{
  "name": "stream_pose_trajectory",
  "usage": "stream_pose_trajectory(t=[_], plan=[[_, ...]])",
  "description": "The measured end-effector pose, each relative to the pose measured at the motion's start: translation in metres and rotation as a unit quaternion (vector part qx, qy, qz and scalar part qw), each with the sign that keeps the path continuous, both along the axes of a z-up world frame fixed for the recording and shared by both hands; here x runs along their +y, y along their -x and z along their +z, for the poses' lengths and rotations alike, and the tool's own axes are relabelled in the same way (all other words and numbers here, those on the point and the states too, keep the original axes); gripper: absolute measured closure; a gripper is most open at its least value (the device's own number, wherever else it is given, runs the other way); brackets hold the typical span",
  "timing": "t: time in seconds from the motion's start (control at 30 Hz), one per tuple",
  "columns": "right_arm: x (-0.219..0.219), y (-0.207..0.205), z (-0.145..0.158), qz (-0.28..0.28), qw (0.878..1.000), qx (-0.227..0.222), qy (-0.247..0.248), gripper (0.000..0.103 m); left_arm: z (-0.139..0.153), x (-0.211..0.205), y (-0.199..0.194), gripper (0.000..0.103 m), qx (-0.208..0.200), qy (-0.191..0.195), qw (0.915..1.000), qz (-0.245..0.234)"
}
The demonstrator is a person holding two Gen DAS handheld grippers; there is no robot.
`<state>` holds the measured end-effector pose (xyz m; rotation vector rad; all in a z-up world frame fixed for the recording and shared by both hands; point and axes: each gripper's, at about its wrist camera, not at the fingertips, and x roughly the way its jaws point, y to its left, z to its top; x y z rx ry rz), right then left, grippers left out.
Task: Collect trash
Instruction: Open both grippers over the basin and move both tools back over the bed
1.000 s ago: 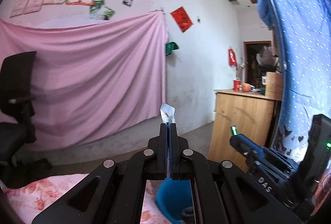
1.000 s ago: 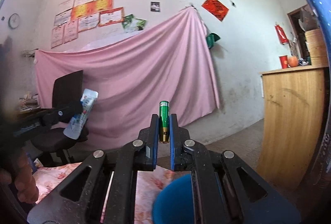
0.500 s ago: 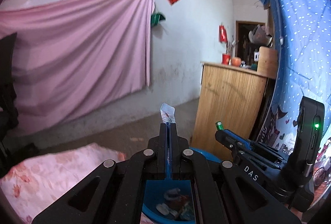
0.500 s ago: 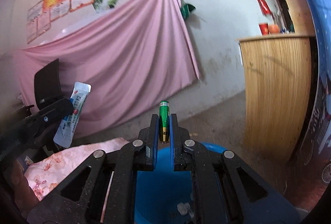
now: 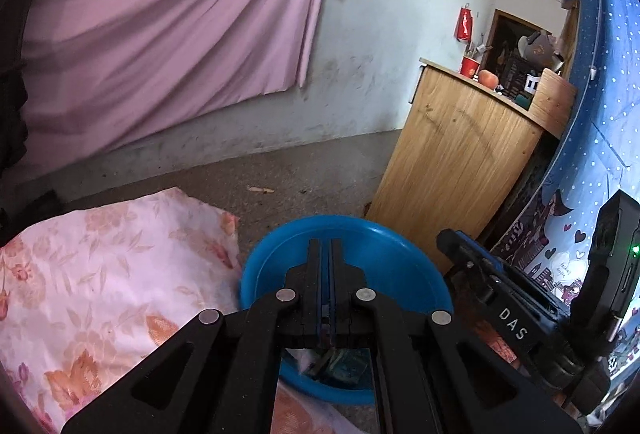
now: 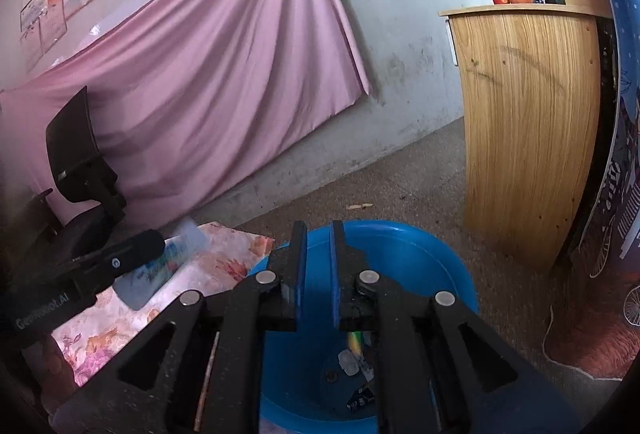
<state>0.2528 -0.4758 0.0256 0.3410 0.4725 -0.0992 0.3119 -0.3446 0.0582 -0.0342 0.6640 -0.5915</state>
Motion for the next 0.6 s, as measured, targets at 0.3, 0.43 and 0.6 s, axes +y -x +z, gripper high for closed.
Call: stream_pose_trajectory(t=[0.3,0.43,0.6], plan=[[0.009,0.003,0.003,0.006,1.000,0.002,0.004,0.044,0.009,0.035,0.010,0.079,-0.016,0.018,0.9991,0.035],[0.020,0.010,0.011,0.004,1.000,-0.012,0.020,0.029,0.016,0.062,0.021,0.059,-0.032,0.026,0.9973,0.061],[0.037,0.021,0.027,0.004,0.998,-0.036,0.045,0.014,0.022,0.098,0.039,0.033,-0.058,0.027,0.9934,0.096]])
